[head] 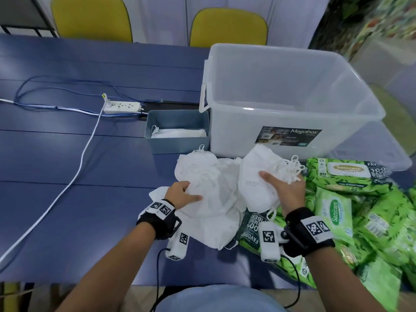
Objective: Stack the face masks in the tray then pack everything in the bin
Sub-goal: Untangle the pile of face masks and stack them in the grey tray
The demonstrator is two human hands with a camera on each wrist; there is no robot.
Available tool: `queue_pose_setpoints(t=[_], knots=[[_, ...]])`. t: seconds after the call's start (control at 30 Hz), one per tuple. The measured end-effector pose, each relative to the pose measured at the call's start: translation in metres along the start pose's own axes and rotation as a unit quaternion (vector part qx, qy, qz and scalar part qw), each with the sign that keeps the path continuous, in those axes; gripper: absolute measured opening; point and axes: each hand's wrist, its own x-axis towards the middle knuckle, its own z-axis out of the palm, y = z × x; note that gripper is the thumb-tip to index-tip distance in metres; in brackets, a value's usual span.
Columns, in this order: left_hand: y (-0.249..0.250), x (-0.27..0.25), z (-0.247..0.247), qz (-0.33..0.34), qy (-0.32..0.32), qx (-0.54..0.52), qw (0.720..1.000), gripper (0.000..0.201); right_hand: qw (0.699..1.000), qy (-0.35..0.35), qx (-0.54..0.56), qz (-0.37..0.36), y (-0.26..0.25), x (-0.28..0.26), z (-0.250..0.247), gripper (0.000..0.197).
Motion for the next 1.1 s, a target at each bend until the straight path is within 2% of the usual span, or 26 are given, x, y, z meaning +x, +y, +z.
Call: queue_pose_setpoints(t=[0.13, 0.2, 0.3, 0.37, 0.4, 0.47, 0.57, 0.67, 0.73, 0.8, 0.87, 0.93, 1.0, 1.1], knots=[[0.011, 0.0, 0.011, -0.002, -0.028, 0.051, 0.998, 0.026, 1.0, -0.009, 0.004, -0.01, -0.002, -0.002, 0.002, 0.052], [0.012, 0.002, 0.009, 0.013, -0.032, 0.046, 0.998, 0.035, 1.0, -0.007, -0.003, -0.011, 0.001, 0.0, 0.0, 0.053], [0.016, 0.0, -0.005, 0.043, 0.024, 0.04, 0.998, 0.043, 1.0, 0.006, -0.017, -0.009, 0.006, 0.005, -0.004, 0.071], [0.018, -0.003, -0.021, 0.069, 0.046, 0.005, 0.997, 0.028, 0.999, 0.016, -0.032, -0.026, 0.007, 0.01, -0.005, 0.085], [0.02, -0.005, -0.03, 0.078, 0.044, -0.032, 0.996, 0.018, 0.998, 0.02, -0.043, -0.039, 0.007, 0.014, -0.005, 0.085], [0.024, -0.011, -0.048, 0.084, 0.04, -0.105, 0.99, 0.016, 0.995, 0.007, -0.071, -0.072, 0.004, 0.017, -0.002, 0.082], [0.039, -0.024, -0.07, 0.095, 0.026, -0.188, 0.977, 0.015, 0.987, -0.047, -0.122, -0.094, 0.002, 0.018, 0.006, 0.078], [0.054, -0.036, -0.079, 0.109, -0.013, -0.26, 0.959, 0.024, 0.975, -0.101, -0.169, -0.099, 0.004, 0.019, 0.015, 0.055], [0.06, -0.041, -0.079, 0.121, -0.027, -0.298, 0.947, 0.024, 0.972, -0.142, -0.173, -0.071, 0.004, 0.015, 0.023, 0.04], [0.064, -0.043, -0.076, 0.127, -0.026, -0.328, 0.936, 0.022, 0.971, -0.185, -0.147, -0.045, 0.001, 0.005, 0.034, 0.031], [0.065, -0.043, -0.069, 0.127, -0.014, -0.341, 0.931, 0.019, 0.973, -0.198, -0.111, -0.033, -0.001, -0.005, 0.044, 0.03], [0.066, -0.042, -0.063, 0.126, 0.005, -0.33, 0.935, 0.019, 0.98, -0.199, -0.025, 0.009, -0.002, -0.013, 0.054, 0.026], [0.065, -0.042, -0.06, 0.127, 0.016, -0.322, 0.938, 0.021, 0.973, -0.22, 0.041, 0.052, -0.007, -0.019, 0.059, 0.023], [0.066, -0.043, -0.063, 0.133, 0.022, -0.312, 0.94, 0.025, 0.961, -0.26, 0.066, 0.076, -0.015, -0.023, 0.062, 0.026]])
